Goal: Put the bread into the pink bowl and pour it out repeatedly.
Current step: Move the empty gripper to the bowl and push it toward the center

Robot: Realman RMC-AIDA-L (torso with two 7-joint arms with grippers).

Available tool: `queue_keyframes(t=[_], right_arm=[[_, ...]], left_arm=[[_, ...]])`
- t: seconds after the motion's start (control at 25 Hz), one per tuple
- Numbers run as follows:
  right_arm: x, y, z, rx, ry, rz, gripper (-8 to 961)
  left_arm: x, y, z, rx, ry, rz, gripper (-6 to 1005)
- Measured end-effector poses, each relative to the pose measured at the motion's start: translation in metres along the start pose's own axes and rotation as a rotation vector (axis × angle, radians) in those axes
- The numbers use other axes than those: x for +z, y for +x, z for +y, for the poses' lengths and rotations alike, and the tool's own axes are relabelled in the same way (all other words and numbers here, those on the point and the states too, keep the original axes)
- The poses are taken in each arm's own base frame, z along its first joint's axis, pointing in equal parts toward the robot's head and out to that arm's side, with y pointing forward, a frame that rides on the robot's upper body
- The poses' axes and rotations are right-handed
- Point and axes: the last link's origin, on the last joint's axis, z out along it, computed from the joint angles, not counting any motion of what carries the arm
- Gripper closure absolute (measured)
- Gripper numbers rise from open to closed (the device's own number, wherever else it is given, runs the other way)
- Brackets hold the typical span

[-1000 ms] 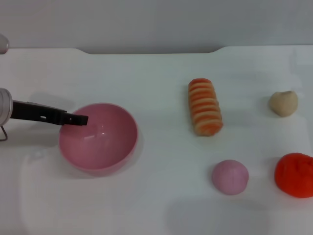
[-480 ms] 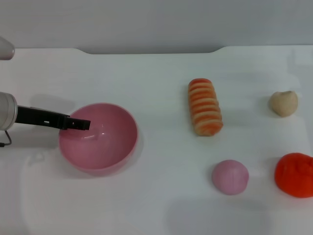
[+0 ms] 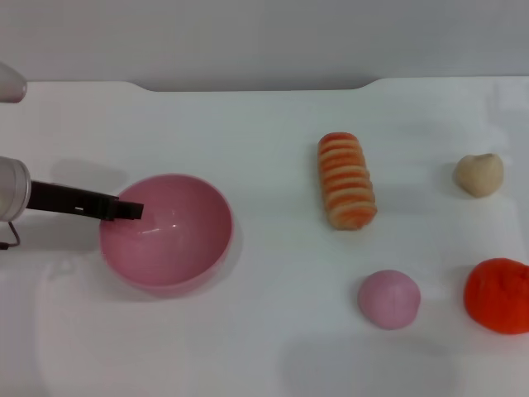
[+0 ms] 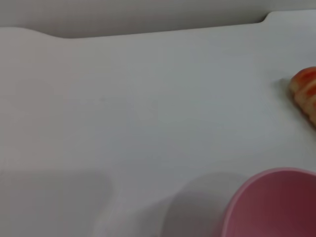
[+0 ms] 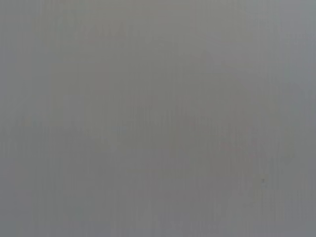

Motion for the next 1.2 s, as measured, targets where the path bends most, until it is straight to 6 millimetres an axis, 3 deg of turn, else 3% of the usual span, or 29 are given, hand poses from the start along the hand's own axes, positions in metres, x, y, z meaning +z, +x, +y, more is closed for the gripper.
queue_keyframes(t=[0.2,0.56,0.88,1.2], right_arm=[[0.0,0.0,0.0,0.0,0.001,0.001,394],[-0.001,0.001,-0.002,0.0,0.005,0.002,395],[0.001,-0.002,0.001,0.011,-0.002,-0.002,396],[0.021,-0.018,0.031,0.094,-0.14,0.141,398]], left_arm=[[0.003,0.0,0.002,0.025,0.008,-0.02,657],[0.004,0.002,0.004,0.034,0.008,-0.022,894],[0.004,0.003,0.005,0.036,0.007,-0.016,953],[0.004,0.005,0.004,0.044,0.014,-0.005,953]])
